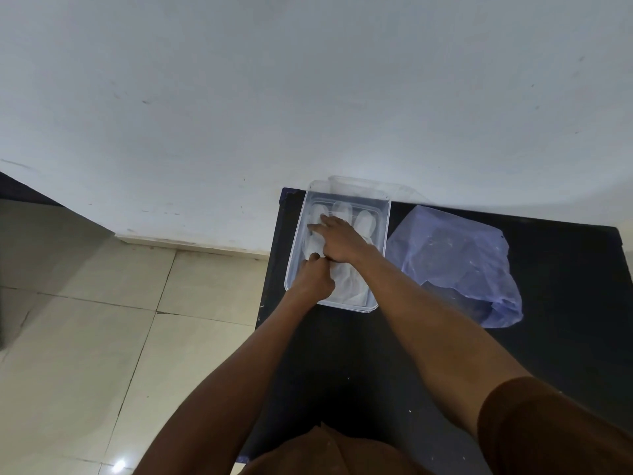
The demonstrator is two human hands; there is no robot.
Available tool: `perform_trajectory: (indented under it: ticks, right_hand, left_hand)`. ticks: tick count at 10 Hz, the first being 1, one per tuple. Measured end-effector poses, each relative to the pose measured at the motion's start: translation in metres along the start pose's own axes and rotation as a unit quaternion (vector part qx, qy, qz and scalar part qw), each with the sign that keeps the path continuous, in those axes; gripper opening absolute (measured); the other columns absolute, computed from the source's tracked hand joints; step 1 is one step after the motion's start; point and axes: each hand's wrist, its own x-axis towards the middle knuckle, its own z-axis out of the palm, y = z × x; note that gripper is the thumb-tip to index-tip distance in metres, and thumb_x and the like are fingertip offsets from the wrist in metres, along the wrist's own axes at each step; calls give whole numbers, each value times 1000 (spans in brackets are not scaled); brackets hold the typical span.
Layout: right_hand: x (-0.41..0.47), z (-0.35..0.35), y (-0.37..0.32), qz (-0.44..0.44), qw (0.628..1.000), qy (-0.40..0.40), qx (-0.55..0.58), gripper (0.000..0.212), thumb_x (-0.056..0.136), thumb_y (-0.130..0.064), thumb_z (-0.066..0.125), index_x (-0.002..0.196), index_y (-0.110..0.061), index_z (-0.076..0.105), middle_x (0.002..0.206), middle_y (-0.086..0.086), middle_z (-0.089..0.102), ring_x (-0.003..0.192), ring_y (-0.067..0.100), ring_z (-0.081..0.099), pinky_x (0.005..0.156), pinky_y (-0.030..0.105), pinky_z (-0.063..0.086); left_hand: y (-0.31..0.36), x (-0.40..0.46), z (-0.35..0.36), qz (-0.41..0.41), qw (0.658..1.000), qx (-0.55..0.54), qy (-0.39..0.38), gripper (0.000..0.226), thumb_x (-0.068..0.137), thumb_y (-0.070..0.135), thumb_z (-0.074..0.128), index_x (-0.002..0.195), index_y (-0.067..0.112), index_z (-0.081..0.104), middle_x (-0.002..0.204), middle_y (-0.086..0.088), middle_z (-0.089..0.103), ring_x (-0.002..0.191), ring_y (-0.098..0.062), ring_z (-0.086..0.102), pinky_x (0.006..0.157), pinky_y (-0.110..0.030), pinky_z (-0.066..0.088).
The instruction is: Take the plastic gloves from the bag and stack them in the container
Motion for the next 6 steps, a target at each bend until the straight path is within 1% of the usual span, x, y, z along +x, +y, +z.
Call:
perform_trajectory:
  ticks: [1, 2, 3, 4, 5, 6]
  right_hand:
    - [-11, -4, 2, 39, 997, 39, 50, 69, 93, -3, 55, 156, -20, 34, 167, 12, 19, 154, 30, 18, 125, 44, 24]
    - [-25, -1, 5, 110, 988, 75, 77, 55, 93, -4, 48, 148, -9, 43, 156, 14, 37, 143, 34, 34, 112, 46, 40]
    - [-32, 7, 11, 156, 983, 51, 82, 42, 93, -8, 47, 135, -5, 51, 141, 17, 48, 132, 37, 41, 106, 48, 45]
    - [-37, 3, 12, 158, 983, 34, 93, 43, 93, -6, 47, 137, -3, 50, 140, 19, 48, 132, 38, 42, 108, 46, 43]
    - [-40, -3, 10, 124, 981, 69, 135, 51, 93, 0, 46, 144, -4, 47, 145, 20, 46, 136, 36, 39, 112, 42, 41]
    - [-46, -11, 10, 114, 973, 112, 166, 51, 94, 1, 45, 144, -7, 49, 146, 18, 47, 139, 33, 40, 110, 38, 40]
  left_hand:
    - [-1, 1, 1, 2, 1000, -12, 2, 41, 94, 8, 49, 135, 8, 55, 133, -15, 53, 123, -34, 53, 108, -43, 45]
    - [-1, 1, 3, -2, 1000, -17, 2, 44, 93, 6, 52, 135, 13, 56, 137, -12, 51, 126, -32, 51, 110, -42, 45]
    - [-1, 1, 4, 1, 1000, -10, 2, 44, 92, 5, 53, 135, 15, 57, 137, -12, 50, 126, -32, 51, 110, -41, 44]
    - [0, 0, 1, 0, 1000, -15, -5, 45, 92, 4, 52, 135, 14, 57, 138, -13, 49, 128, -32, 50, 113, -40, 41]
    - [1, 0, -1, 3, 999, -41, -2, 45, 91, 2, 54, 135, 14, 57, 139, -13, 51, 127, -32, 52, 111, -40, 43]
    - [2, -1, -6, 10, 997, -75, 23, 43, 91, 0, 58, 132, 12, 59, 140, -13, 55, 126, -30, 55, 107, -36, 45]
